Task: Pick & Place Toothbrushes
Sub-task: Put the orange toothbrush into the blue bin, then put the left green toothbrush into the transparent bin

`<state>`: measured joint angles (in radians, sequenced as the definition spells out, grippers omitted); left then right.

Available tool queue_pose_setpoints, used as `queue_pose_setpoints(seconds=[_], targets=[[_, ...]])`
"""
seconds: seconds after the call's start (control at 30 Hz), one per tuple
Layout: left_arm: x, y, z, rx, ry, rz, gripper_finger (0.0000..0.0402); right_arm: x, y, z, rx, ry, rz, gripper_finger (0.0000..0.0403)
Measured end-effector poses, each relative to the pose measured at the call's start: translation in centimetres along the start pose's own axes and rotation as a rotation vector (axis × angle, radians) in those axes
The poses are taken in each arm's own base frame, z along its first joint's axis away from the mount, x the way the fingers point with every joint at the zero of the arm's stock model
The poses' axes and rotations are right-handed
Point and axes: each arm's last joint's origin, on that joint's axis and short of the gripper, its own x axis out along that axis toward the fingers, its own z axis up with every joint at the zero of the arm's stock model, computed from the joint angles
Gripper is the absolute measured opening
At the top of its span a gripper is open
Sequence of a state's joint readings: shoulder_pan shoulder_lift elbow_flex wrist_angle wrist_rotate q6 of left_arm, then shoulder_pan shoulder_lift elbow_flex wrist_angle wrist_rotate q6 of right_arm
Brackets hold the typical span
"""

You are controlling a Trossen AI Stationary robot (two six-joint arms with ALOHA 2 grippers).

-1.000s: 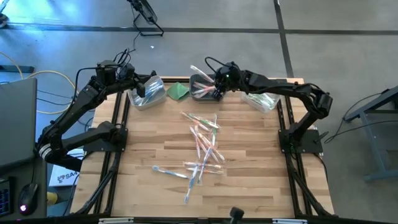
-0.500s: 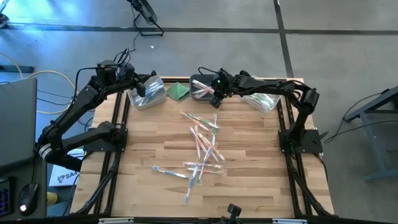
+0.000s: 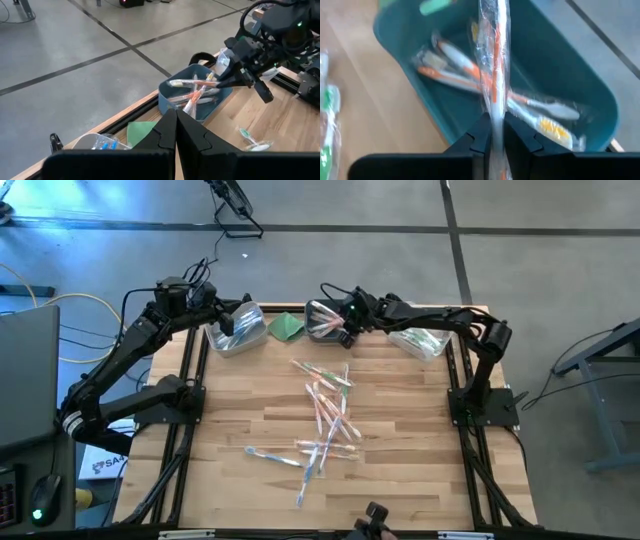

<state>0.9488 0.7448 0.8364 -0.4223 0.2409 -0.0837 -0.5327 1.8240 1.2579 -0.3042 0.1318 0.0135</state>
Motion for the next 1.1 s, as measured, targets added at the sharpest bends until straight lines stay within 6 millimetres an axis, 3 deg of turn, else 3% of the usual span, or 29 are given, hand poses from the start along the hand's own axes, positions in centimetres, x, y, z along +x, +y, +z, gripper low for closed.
queue_pose_setpoints(seconds=[0.3,0.5,0.67,0.83,1.1], targets=[[0.0,0.0,0.0,0.0,-0.001,0.0,0.0,0.0,0.0,0.5,-0.009,-0.05,-0.01,0.0133],[0.0,0.0,0.0,0.0,0.0,-0.001,0.0,-0.3,-0.2,0.6,-0.009,-0.061,-0.065,0.0169],[0.0,0.0,0.0,0.0,-0.001,-0.001,0.0,-0.8,-0.2,0.9,-0.007,-0.082,-0.062,0.0173],[0.0,0.0,0.0,0.0,0.0,-0.002,0.0,-1.8,0.1,1.3,0.005,-0.102,0.065,0.0171],[0.0,0.0,0.0,0.0,-0.001,-0.003,0.0,-3.7,1.5,2.1,-0.007,-0.175,0.17,0.0132]])
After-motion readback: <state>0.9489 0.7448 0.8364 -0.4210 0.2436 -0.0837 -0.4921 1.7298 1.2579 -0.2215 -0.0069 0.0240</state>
